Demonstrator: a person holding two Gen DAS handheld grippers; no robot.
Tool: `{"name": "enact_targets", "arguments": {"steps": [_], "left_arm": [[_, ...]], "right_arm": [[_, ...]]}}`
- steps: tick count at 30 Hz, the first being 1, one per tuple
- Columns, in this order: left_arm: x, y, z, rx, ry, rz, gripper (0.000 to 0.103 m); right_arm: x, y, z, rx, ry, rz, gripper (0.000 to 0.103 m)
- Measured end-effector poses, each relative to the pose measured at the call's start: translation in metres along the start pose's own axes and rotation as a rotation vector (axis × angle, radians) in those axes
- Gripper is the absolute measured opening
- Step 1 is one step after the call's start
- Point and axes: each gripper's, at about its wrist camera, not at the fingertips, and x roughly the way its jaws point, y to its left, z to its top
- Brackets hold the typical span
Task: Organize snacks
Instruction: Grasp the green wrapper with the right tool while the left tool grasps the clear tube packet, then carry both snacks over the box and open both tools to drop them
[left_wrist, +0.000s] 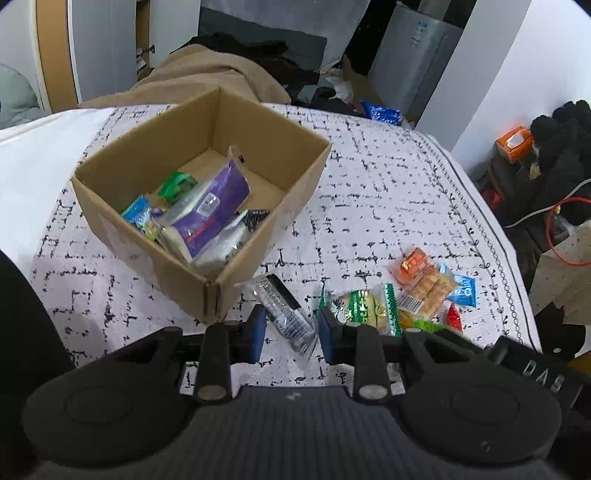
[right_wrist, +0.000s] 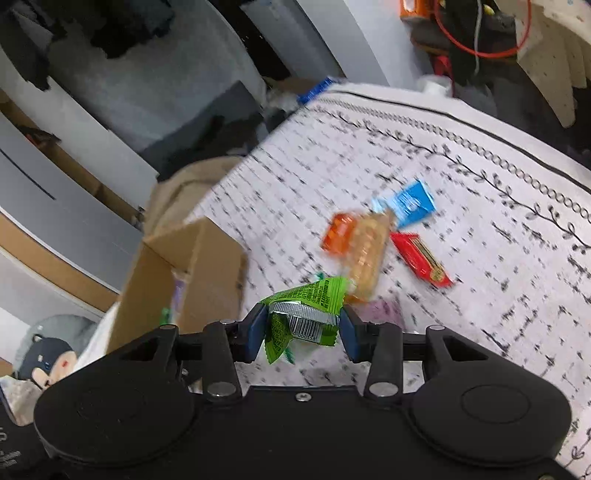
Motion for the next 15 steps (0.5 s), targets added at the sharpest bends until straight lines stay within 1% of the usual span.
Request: {"name": "enact_targets", "arguments": {"steps": [5, 15], "left_arm": [[-0.009, 0.005, 0.005, 0.000, -0.012, -0.022, 0.029], [-0.024, 0.022, 0.019, -0.019, -0.040, -0.049, 0.029]], "right_arm": [[-0.004, 0.010, 0.001, -0.027, -0.032, 0.037, 0.042], [-0.003, 0.033, -0.001, -0.070, -0.061, 0.087, 0.042]]}}
